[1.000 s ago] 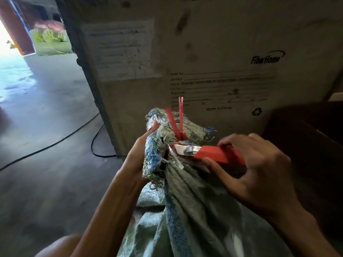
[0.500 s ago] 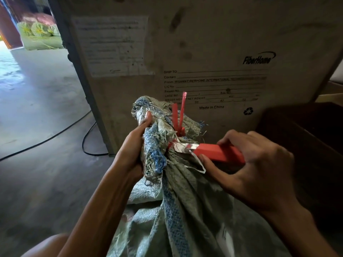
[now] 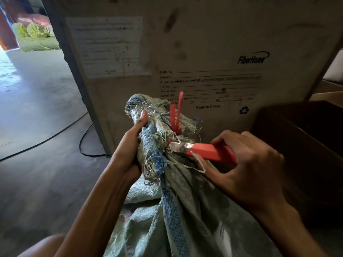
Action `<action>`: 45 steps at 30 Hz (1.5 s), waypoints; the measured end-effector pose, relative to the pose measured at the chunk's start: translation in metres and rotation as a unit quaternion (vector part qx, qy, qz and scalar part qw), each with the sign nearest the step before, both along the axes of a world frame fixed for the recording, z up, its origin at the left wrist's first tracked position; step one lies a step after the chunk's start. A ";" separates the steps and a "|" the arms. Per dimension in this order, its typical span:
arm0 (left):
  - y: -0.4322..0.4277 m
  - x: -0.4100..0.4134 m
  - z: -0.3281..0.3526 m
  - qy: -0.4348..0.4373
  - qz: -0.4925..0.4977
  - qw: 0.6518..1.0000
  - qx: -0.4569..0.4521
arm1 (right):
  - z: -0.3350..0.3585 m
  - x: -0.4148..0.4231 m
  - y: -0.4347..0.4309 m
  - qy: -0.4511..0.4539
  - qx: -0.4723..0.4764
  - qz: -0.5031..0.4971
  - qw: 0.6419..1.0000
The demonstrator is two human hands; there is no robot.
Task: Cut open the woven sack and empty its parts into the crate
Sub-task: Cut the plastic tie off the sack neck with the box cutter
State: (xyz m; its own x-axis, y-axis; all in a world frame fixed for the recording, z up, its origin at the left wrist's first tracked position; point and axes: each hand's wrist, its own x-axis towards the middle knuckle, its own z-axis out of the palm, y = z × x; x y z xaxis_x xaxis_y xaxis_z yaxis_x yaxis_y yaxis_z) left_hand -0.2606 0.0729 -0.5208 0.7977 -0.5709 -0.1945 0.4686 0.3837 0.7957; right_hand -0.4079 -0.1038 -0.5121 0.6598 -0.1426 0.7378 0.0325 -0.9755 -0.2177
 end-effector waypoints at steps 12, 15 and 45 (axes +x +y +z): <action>0.019 -0.002 0.012 -0.089 0.013 0.991 0.098 | -0.006 0.004 -0.011 0.039 0.011 -0.006 0.999; 0.018 0.001 0.012 -0.093 0.009 0.989 0.118 | -0.007 0.004 -0.015 0.031 0.015 0.008 0.999; 0.008 0.002 0.000 -0.017 -0.028 0.999 0.025 | -0.025 0.011 -0.011 -0.012 0.015 0.018 1.000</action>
